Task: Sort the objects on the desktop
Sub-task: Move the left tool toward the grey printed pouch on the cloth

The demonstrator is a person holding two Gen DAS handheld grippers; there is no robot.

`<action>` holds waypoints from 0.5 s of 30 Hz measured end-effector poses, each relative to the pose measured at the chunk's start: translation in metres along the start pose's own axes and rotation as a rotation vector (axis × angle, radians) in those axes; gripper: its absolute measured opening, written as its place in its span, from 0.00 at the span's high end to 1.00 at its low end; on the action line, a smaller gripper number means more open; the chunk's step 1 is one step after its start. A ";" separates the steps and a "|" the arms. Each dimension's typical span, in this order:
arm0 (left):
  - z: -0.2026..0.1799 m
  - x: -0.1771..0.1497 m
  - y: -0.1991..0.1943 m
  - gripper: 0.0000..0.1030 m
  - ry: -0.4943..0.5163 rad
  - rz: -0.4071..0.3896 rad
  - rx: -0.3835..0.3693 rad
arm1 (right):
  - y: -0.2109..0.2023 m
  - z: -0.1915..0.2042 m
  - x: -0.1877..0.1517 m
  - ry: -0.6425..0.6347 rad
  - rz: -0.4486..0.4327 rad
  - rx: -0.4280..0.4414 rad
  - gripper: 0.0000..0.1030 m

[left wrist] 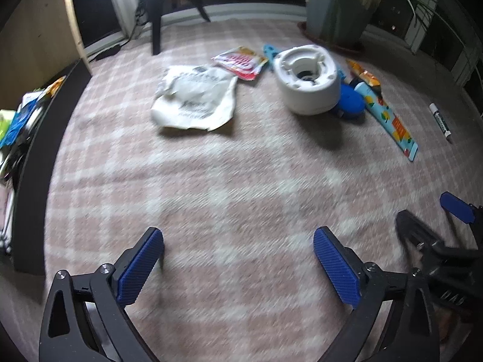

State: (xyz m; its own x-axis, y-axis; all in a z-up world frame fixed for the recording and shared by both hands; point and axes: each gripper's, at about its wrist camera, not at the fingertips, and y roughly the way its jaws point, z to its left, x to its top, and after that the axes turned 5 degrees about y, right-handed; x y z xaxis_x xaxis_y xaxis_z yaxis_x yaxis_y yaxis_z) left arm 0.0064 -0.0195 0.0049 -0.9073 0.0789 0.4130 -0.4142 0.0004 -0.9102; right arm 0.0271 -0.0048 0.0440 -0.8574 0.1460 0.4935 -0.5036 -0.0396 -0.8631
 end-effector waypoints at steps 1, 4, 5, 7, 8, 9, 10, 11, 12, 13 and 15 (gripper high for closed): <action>0.005 -0.003 -0.004 0.04 -0.006 0.001 -0.003 | -0.003 -0.003 0.000 0.009 0.009 0.012 0.02; 0.024 -0.012 -0.015 0.04 -0.030 0.009 -0.003 | -0.010 -0.009 -0.003 0.016 0.012 0.024 0.03; 0.032 -0.016 -0.021 0.04 -0.039 0.005 -0.002 | -0.015 -0.010 -0.004 0.009 0.005 0.027 0.03; 0.041 -0.018 -0.029 0.04 -0.049 -0.006 0.018 | -0.020 -0.009 0.002 0.000 -0.011 0.023 0.03; 0.049 -0.019 -0.035 0.04 -0.053 -0.015 0.028 | -0.023 -0.011 0.005 -0.002 -0.013 0.026 0.03; 0.054 -0.021 -0.039 0.04 -0.056 -0.021 0.036 | -0.025 -0.011 0.008 -0.003 -0.014 0.031 0.03; 0.062 -0.023 -0.044 0.04 -0.062 -0.026 0.041 | -0.028 -0.013 0.010 -0.003 -0.018 0.036 0.03; 0.069 -0.025 -0.049 0.04 -0.069 -0.025 0.040 | -0.031 -0.015 0.012 -0.006 -0.025 0.041 0.03; 0.074 -0.029 -0.052 0.04 -0.075 -0.021 0.040 | -0.032 -0.015 0.016 -0.010 -0.026 0.043 0.03; 0.078 -0.034 -0.058 0.04 -0.083 -0.016 0.042 | -0.034 -0.016 0.019 -0.014 -0.029 0.044 0.03; 0.086 -0.034 -0.061 0.04 -0.103 -0.005 0.045 | -0.036 -0.017 0.030 -0.024 -0.030 0.047 0.03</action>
State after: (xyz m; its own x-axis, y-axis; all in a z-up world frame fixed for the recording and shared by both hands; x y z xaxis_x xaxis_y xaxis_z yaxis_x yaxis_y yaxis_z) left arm 0.0560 -0.1082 0.0488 -0.9069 -0.0243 0.4206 -0.4193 -0.0445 -0.9068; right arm 0.0211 0.0179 0.0881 -0.8436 0.1246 0.5223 -0.5334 -0.0824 -0.8419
